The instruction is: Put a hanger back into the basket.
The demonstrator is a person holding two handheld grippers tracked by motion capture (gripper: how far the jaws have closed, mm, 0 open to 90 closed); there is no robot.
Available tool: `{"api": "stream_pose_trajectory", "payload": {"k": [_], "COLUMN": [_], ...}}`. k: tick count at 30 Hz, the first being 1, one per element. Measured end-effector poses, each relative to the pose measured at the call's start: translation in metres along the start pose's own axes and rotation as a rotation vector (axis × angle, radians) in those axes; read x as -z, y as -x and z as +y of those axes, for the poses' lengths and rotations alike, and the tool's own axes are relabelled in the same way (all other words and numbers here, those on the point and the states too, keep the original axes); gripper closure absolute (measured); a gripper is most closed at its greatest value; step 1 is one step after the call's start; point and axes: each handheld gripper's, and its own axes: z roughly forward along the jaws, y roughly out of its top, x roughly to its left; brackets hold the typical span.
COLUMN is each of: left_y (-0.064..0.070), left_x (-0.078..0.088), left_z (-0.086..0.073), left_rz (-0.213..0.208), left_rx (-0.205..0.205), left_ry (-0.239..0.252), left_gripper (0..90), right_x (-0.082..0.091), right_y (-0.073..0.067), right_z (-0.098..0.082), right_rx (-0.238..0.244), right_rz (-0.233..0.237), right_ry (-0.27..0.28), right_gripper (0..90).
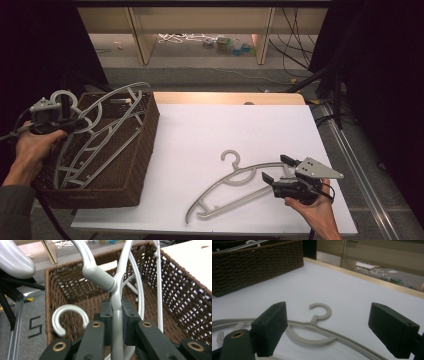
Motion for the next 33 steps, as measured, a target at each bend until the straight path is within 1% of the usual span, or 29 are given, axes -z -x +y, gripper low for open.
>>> {"api": "stream_pose_trajectory", "payload": {"k": [1, 2, 3, 4, 5, 6, 7, 8, 9, 10, 11, 12, 13, 14, 15, 16, 17, 19, 20, 21, 22, 23, 25, 26, 27, 28, 30, 31, 33], "left_y": [-0.001, -0.001, -0.001, -0.002, -0.002, -0.002, -0.002, -0.002, -0.002, -0.004, -0.004, -0.004, -0.005, -0.006, -0.007, -0.008, -0.009, -0.009, -0.009, -0.008, -0.008, -0.006, -0.004, -0.003, -0.002, -0.002, 0.000, 0.002, 0.005], "left_x": [-0.001, -0.001, -0.002, -0.002, -0.004, -0.006, -0.007, -0.008, -0.010, -0.010, -0.012, -0.012, -0.013, -0.014, -0.013, -0.013, -0.012, -0.013, -0.015, -0.016, -0.018, -0.020, -0.025, -0.027, -0.029, -0.031, -0.036, -0.038, -0.043], "left_z": [-0.003, -0.004, -0.006, -0.008, -0.009, -0.010, -0.011, -0.011, -0.011, -0.012, -0.015, -0.016, -0.018, -0.020, -0.021, -0.022, -0.022, -0.022, -0.022, -0.022, -0.023, -0.023, -0.024, -0.024, -0.025, -0.025, -0.026, -0.027, -0.028], "left_rz": [-0.005, -0.003, -0.002, -0.001, -0.008, -0.013, -0.012, -0.007, -0.001, 0.004, 0.004, 0.007, 0.009, 0.011, 0.013, 0.011, 0.011, 0.011, 0.011, 0.015, 0.014, 0.017, 0.015, 0.018, 0.020, 0.022, 0.014, 0.017, 0.019], "left_rx": [0.002, 0.000, 0.005, -0.003, 0.010, 0.008, 0.011, 0.010, -0.006, -0.053, -0.055, -0.057, -0.063, -0.058, -0.052, -0.048, -0.050, -0.057, -0.061, -0.063, -0.067, -0.074, -0.075, -0.082, -0.083, -0.090, -0.089, -0.089, -0.098], "left_ry": [-0.001, -0.003, -0.002, -0.007, -0.001, -0.003, -0.005, -0.015, -0.039, -0.085, -0.092, -0.098, -0.106, -0.096, -0.106, -0.101, -0.104, -0.116, -0.123, -0.129, -0.124, -0.143, -0.143, -0.157, -0.159, -0.165, -0.175, -0.177, -0.188], "left_gripper": [81.2, 81.2, 81.2, 81.2, 81.2, 81.2, 81.2, 81.2, 81.2, 81.2, 81.2, 81.2, 81.2, 81.2, 81.2, 81.1, 81.1, 81.2, 81.2, 81.2, 81.2, 81.2, 81.2, 81.2, 81.2, 81.1, 81.1, 81.0, 80.9], "right_x": [-0.001, -0.002, -0.002, -0.001, -0.002, 0.000, 0.000, -0.002, -0.002, -0.002, -0.001, 0.000, 0.000, 0.000, 0.000, 0.000, 0.000, 0.000, -0.001, -0.001, -0.001, -0.001, 0.000, 0.000, 0.001, 0.001, 0.001, 0.000, 0.001], "right_y": [-0.001, 0.000, 0.000, -0.001, -0.001, -0.001, 0.000, 0.001, 0.001, 0.001, 0.000, 0.001, 0.001, 0.002, 0.002, 0.002, 0.001, 0.001, 0.002, 0.002, 0.002, 0.002, 0.002, 0.001, 0.001, 0.001, 0.002, 0.002, 0.002], "right_z": [0.000, -0.001, -0.001, -0.001, -0.001, 0.000, 0.000, -0.001, -0.001, -0.001, -0.001, 0.000, 0.000, 0.000, 0.000, -0.001, -0.001, -0.001, 0.000, 0.000, 0.000, -0.001, -0.001, -0.001, -0.001, 0.000, -0.001, -0.001, -0.001], "right_rx": [-0.015, -0.006, -0.007, -0.018, -0.024, -0.016, 0.000, -0.001, 0.000, -0.001, -0.022, -0.016, -0.008, -0.002, -0.003, -0.003, -0.020, -0.017, 0.000, 0.000, -0.004, 0.000, -0.004, -0.016, -0.018, -0.018, -0.017, -0.016, -0.013], "right_rz": [0.007, 0.008, 0.009, 0.008, 0.016, 0.005, -0.004, 0.003, 0.000, 0.001, 0.013, 0.008, 0.001, -0.001, -0.005, -0.004, 0.003, 0.004, -0.002, 0.000, 0.003, 0.003, 0.002, 0.005, 0.004, 0.003, 0.002, 0.002, -0.001], "right_ry": [0.005, 0.020, 0.019, 0.007, 0.009, -0.003, -0.002, 0.027, 0.028, 0.029, 0.019, 0.005, 0.013, 0.014, 0.016, 0.016, 0.004, 0.002, 0.012, 0.012, 0.014, 0.018, 0.009, 0.001, 0.003, 0.004, 0.003, 0.003, -0.010], "right_gripper": [16.6, 16.6, 16.6, 16.6, 16.6, 16.6, 16.6, 16.6, 16.6, 16.6, 16.6, 16.6, 16.6, 16.6, 16.6, 16.6, 16.5, 16.6, 16.6, 16.6, 16.6, 16.6, 16.6, 16.6, 16.6, 16.6, 16.6, 16.6, 16.6]}}
